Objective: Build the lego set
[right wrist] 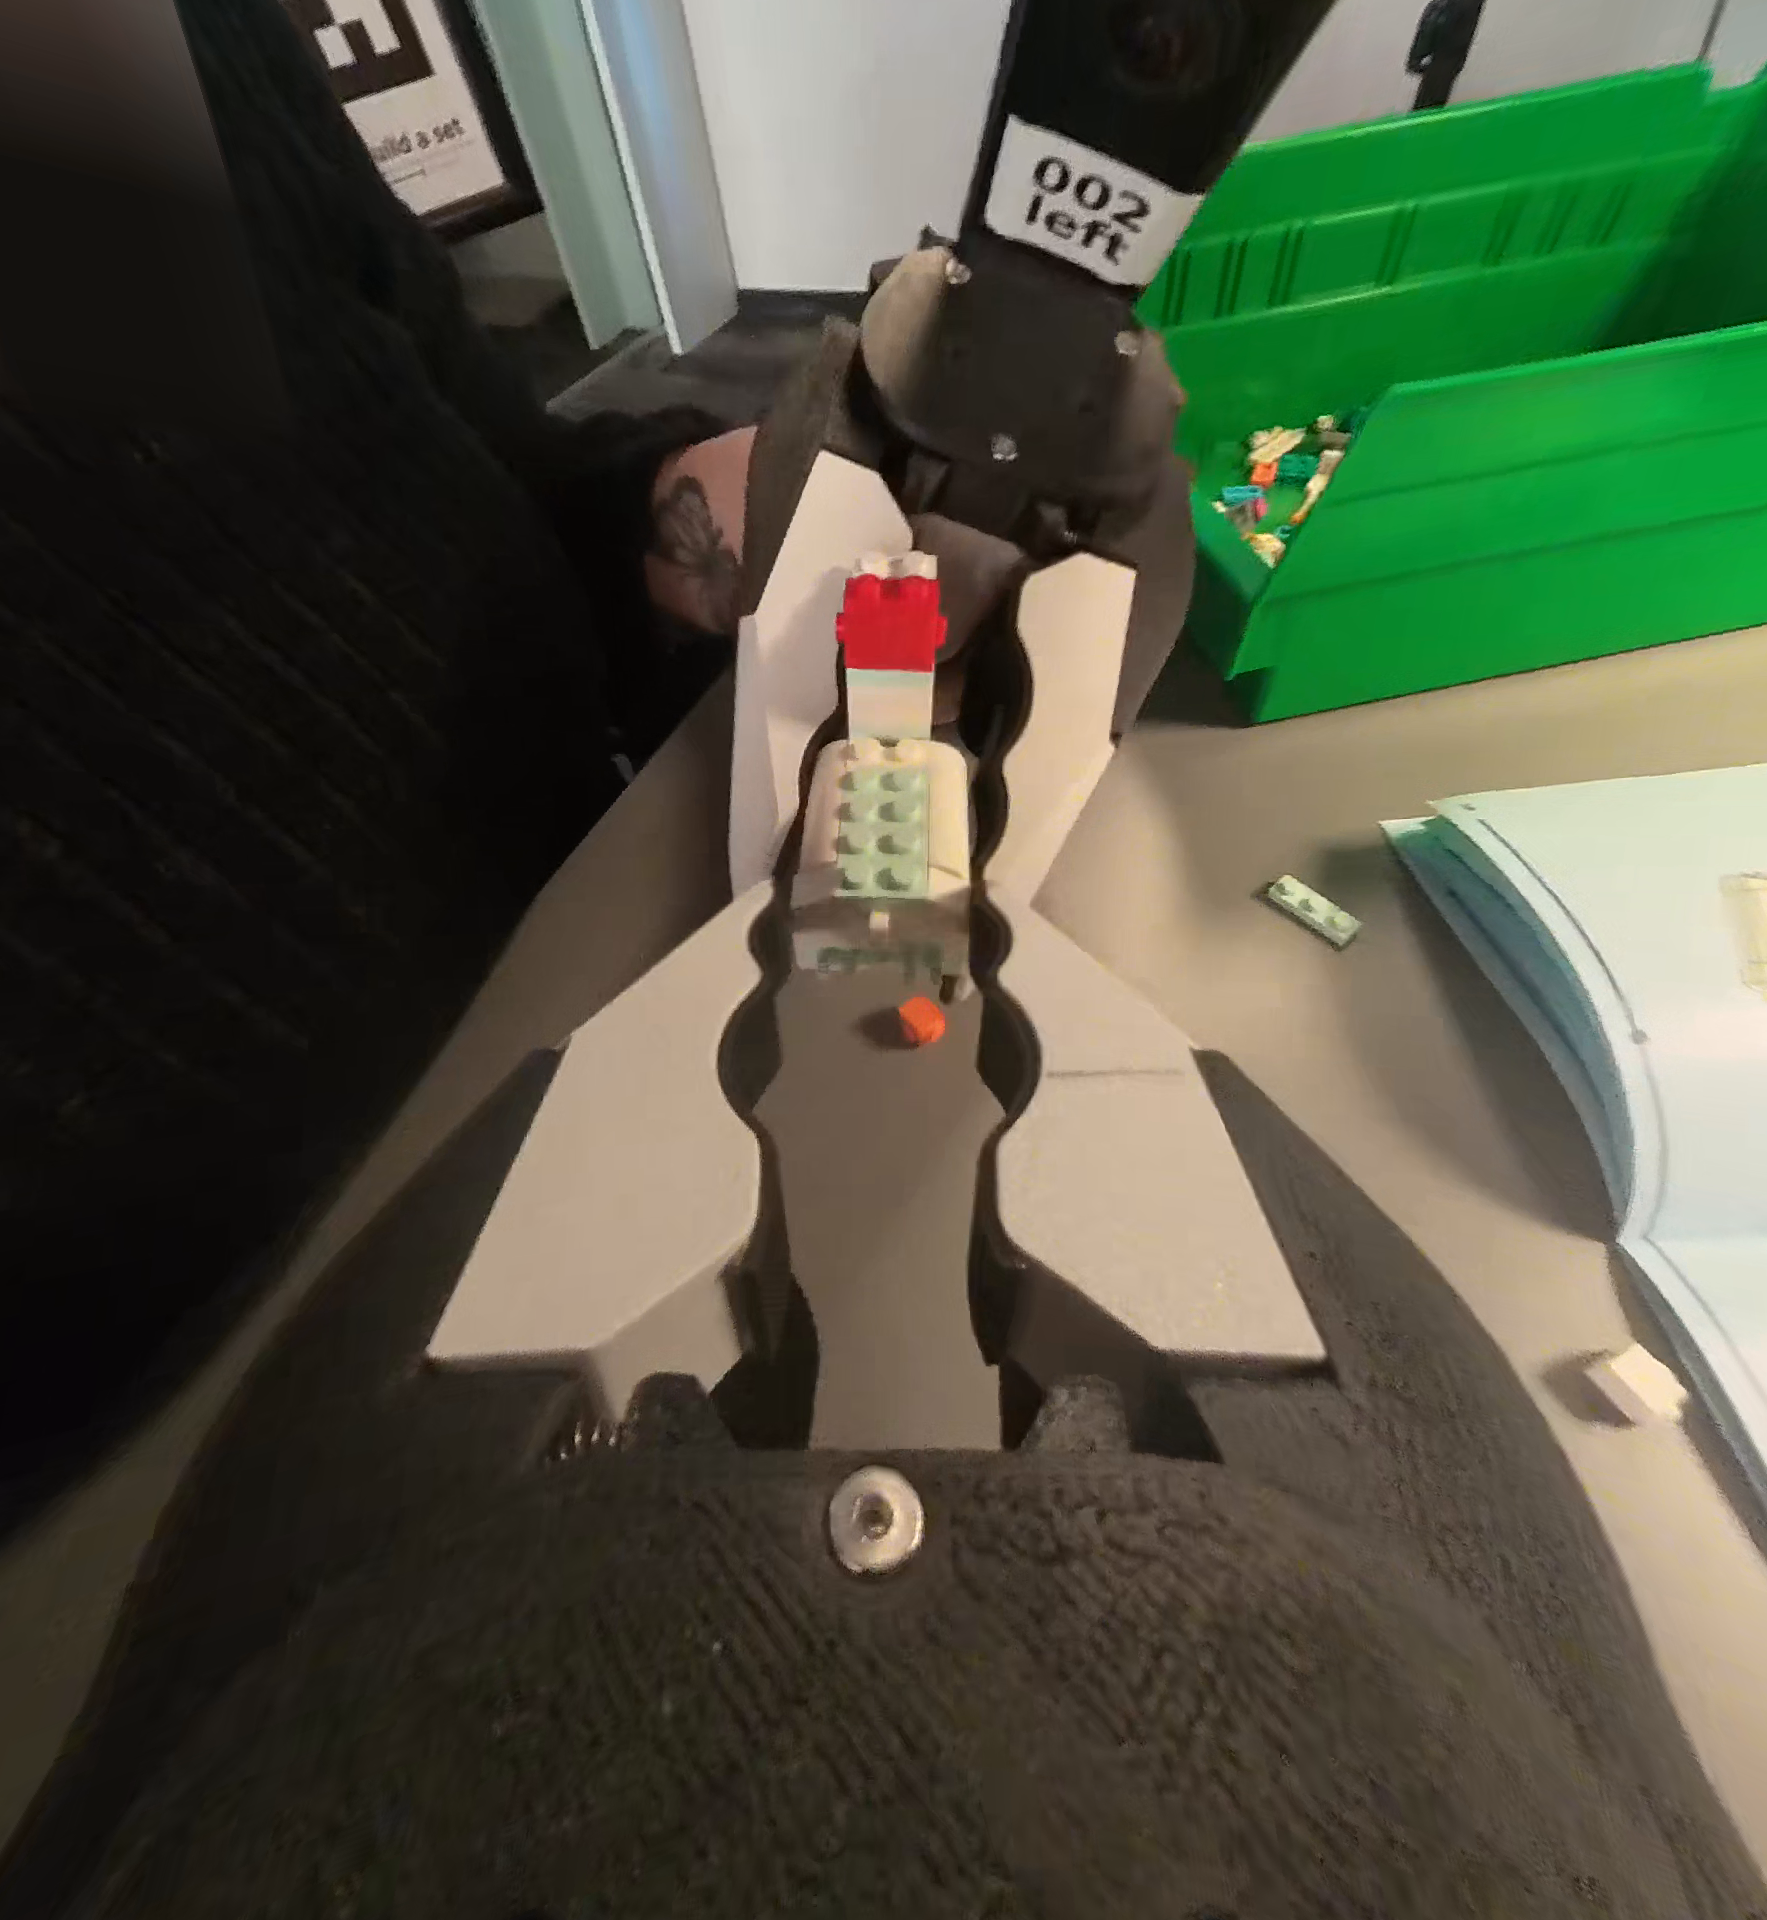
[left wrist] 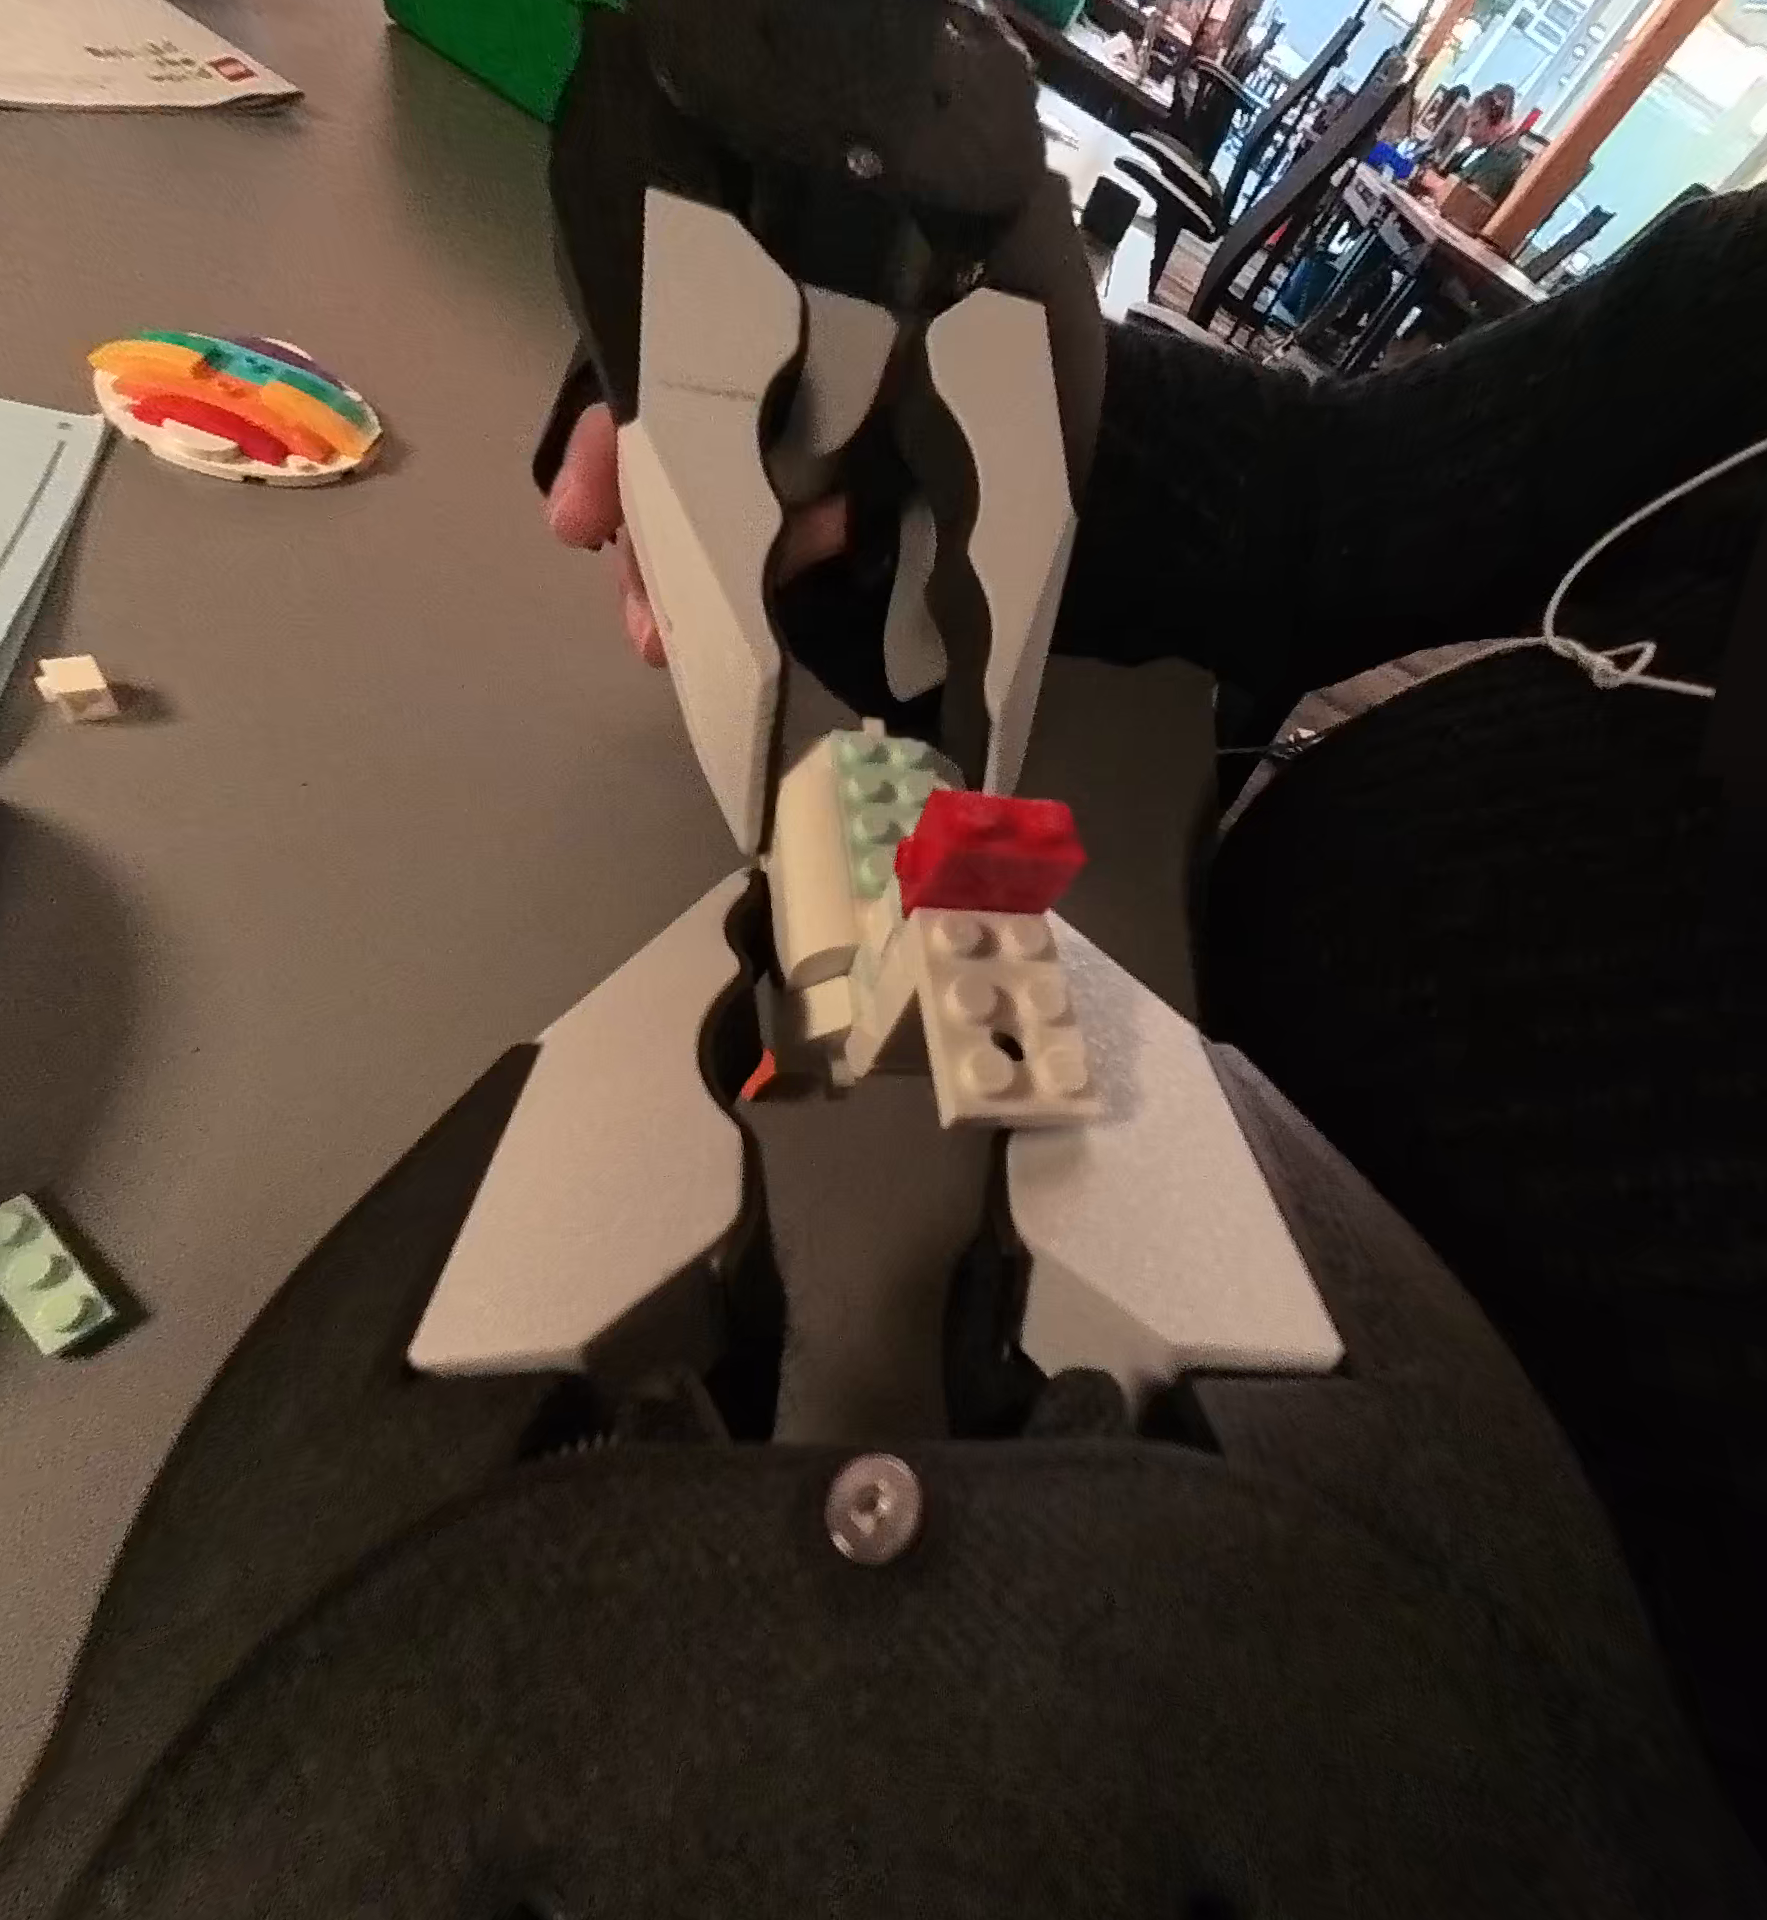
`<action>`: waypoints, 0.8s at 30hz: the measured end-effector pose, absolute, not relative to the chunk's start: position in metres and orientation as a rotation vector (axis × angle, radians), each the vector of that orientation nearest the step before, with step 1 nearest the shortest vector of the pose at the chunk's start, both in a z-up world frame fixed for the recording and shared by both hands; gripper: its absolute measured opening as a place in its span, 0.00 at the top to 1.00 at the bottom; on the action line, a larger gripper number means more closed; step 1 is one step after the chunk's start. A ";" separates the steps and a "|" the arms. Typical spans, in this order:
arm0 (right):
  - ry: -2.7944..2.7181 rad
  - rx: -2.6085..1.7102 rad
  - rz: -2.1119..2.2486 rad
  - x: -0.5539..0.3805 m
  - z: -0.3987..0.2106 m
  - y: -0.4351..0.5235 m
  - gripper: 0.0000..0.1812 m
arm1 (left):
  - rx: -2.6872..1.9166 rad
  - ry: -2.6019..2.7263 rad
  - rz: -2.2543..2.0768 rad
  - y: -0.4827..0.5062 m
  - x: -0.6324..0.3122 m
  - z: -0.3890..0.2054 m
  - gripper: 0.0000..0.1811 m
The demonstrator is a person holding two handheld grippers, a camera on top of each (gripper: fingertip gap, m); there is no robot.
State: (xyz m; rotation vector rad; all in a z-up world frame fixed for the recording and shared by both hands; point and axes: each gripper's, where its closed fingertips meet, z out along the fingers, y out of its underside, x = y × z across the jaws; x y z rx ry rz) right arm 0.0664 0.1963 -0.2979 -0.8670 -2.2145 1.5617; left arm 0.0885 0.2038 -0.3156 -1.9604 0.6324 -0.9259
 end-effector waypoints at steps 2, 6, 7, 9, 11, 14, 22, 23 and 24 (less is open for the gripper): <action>-2.219 -0.879 1.569 0.067 -0.299 0.196 0.82 | -1.965 0.637 -0.928 0.204 0.089 -0.316 0.79; -2.113 -0.950 1.633 0.060 -0.292 0.202 0.82 | -1.920 0.550 -0.933 0.211 0.082 -0.307 0.78; -2.060 -0.987 1.669 0.057 -0.288 0.206 0.82 | -1.899 0.512 -0.915 0.215 0.078 -0.303 0.77; -1.942 -1.071 1.727 0.049 -0.283 0.216 0.82 | -1.862 0.440 -0.832 0.224 0.066 -0.295 0.74; -1.839 -1.124 1.792 0.044 -0.278 0.224 0.82 | -1.821 0.383 -0.767 0.230 0.056 -0.288 0.71; -1.718 -1.149 1.859 0.039 -0.270 0.231 0.82 | -1.741 0.277 -0.756 0.235 0.045 -0.275 0.70; -1.498 -1.063 1.980 0.038 -0.244 0.234 0.82 | -1.506 0.076 -1.022 0.236 0.041 -0.251 0.73; -1.486 -1.051 1.983 0.038 -0.242 0.232 0.82 | -1.467 0.066 -1.046 0.235 0.042 -0.246 0.74; -1.481 -1.040 1.986 0.038 -0.241 0.230 0.82 | -1.430 0.059 -1.068 0.234 0.043 -0.242 0.76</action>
